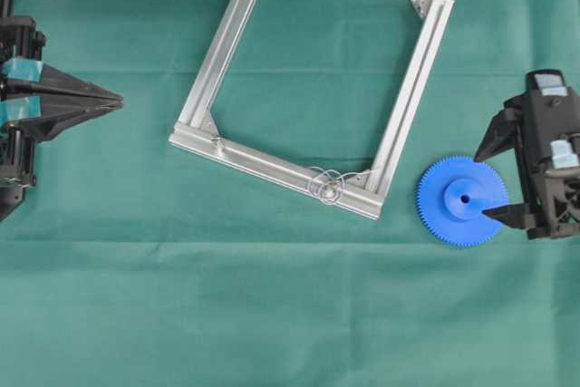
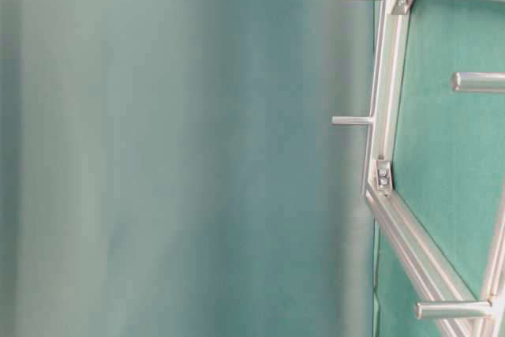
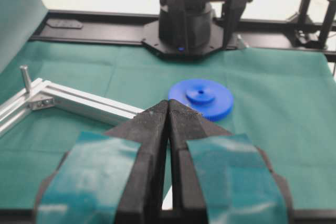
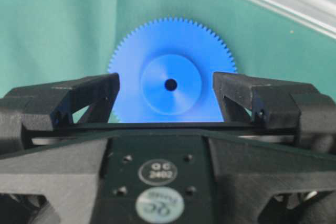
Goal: Find the location of the shaft and insert the gear.
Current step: 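Lower the right gripper and close it on the blue gear's hub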
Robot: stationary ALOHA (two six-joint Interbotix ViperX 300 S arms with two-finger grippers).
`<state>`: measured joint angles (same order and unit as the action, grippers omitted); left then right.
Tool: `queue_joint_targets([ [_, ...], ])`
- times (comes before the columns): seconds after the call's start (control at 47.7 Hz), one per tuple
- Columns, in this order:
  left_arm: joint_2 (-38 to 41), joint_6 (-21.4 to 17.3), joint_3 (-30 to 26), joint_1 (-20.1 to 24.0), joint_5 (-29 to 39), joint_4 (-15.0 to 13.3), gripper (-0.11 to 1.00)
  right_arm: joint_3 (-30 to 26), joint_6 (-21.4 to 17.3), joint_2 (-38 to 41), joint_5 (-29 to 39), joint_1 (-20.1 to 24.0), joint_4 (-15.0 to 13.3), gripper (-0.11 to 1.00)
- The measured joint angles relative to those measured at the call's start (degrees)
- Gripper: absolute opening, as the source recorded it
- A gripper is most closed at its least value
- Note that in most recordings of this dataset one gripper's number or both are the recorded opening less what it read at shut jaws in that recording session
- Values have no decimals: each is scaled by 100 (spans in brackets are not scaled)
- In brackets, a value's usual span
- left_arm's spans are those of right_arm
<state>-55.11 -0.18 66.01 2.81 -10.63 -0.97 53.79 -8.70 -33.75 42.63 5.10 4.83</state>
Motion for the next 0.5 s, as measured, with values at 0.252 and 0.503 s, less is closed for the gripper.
queue_joint_targets([
  [0.252, 0, 0, 0, 0, -9, 0, 1, 325, -220, 193, -378, 9, 9, 92],
  [0.503, 0, 0, 0, 0, 0, 0, 1, 545, -281, 492, -835, 0, 0, 92],
])
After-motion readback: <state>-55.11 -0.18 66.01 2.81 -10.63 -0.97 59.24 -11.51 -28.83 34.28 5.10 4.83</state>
